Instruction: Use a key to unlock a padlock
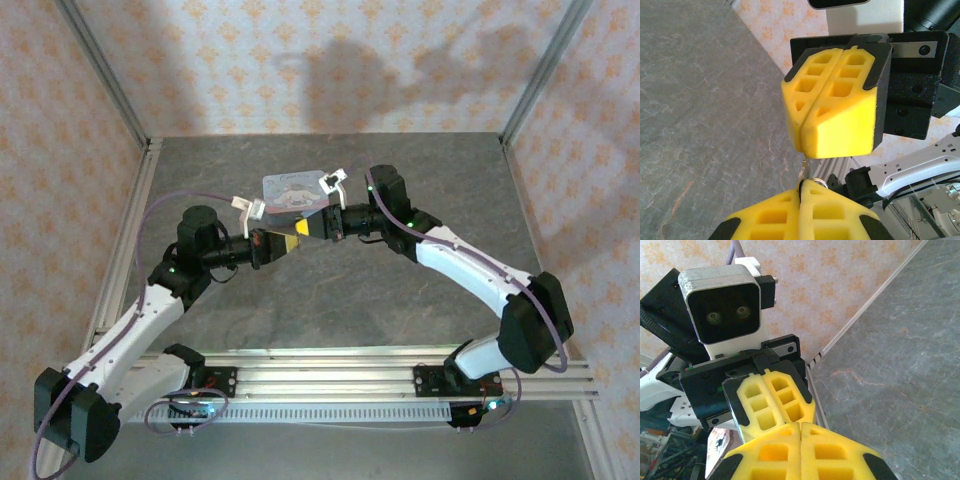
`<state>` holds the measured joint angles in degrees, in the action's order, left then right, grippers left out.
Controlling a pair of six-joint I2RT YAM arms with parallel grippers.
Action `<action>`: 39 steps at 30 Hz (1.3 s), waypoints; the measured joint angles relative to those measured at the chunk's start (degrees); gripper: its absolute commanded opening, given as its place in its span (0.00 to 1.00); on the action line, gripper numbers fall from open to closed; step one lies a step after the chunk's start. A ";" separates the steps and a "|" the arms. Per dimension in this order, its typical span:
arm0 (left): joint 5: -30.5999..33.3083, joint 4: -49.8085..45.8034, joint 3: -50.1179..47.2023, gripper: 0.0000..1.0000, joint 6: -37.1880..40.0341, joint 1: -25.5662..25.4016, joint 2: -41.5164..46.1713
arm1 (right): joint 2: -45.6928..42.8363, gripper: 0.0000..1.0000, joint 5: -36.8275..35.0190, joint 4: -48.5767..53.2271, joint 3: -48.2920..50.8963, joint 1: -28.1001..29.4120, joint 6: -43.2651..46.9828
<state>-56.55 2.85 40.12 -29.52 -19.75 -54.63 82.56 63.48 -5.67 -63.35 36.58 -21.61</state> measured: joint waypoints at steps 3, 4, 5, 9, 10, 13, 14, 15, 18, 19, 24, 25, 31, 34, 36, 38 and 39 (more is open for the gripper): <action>0.02 -0.04 0.00 0.18 -0.15 0.09 -0.04 | 0.00 0.00 -0.09 -1.11 0.57 0.00 -0.52; 0.04 -0.04 0.00 0.28 -0.50 0.42 -0.04 | 0.00 0.00 -0.26 -1.55 0.83 0.02 -0.50; 0.00 -0.02 0.00 0.37 -0.61 0.74 -0.11 | -0.02 0.00 -0.57 -1.79 1.20 0.07 -0.48; 0.04 0.42 0.00 0.51 -2.32 2.43 -0.13 | -0.11 0.00 -2.14 -1.66 2.29 0.42 -0.02; 0.04 0.85 0.00 0.52 -2.86 2.69 -0.13 | -0.13 0.00 -2.45 -1.64 2.40 0.50 0.02; -0.09 2.62 -0.07 0.52 -4.28 2.89 -0.15 | -0.22 0.00 -3.02 -1.77 2.45 0.50 0.15; -0.17 3.23 -0.07 0.51 -4.83 2.89 -0.15 | -0.28 0.00 -3.17 -2.12 2.56 0.50 0.11; -0.22 3.85 -0.11 0.50 -5.20 2.89 -0.15 | -0.33 0.00 -3.32 -2.47 2.75 0.50 0.02; -0.44 6.08 -0.46 0.49 -6.34 2.89 -0.26 | -0.44 0.00 -3.98 -4.02 3.39 0.50 -0.61; -0.57 6.75 -0.85 0.48 -6.67 2.89 -0.28 | -0.44 0.00 -4.13 -4.68 3.63 0.50 -1.01; -1.31 8.96 -2.80 0.45 -7.80 2.89 -1.16 | -0.44 0.00 -4.61 -7.58 4.59 0.50 -2.54; -1.42 9.01 -3.10 0.45 -8.00 2.89 -1.29 | -0.44 0.00 -4.72 -8.11 4.68 0.50 -2.93; -1.66 9.77 -3.87 0.44 -8.22 2.89 -1.97 | -0.44 0.00 -4.83 -9.94 5.03 0.50 -4.15; -1.77 10.29 -3.87 0.40 -8.22 2.89 -2.05 | -0.44 0.00 -4.83 -10.29 5.03 0.52 -4.37; -1.97 10.71 -3.87 0.36 -8.31 2.89 -2.08 | -0.44 0.00 -4.81 -10.34 5.03 0.66 -4.39; -2.16 11.02 -3.87 0.32 -8.55 2.86 -2.25 | -0.44 0.00 -4.81 -10.45 5.03 0.83 -4.39; -2.38 11.13 -3.87 0.31 -8.57 2.86 -2.32 | -0.44 0.00 -4.81 -10.51 5.03 0.94 -4.39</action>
<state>-58.94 13.98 36.25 -38.09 -16.88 -56.95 82.13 58.67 -16.19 -58.33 37.52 -26.00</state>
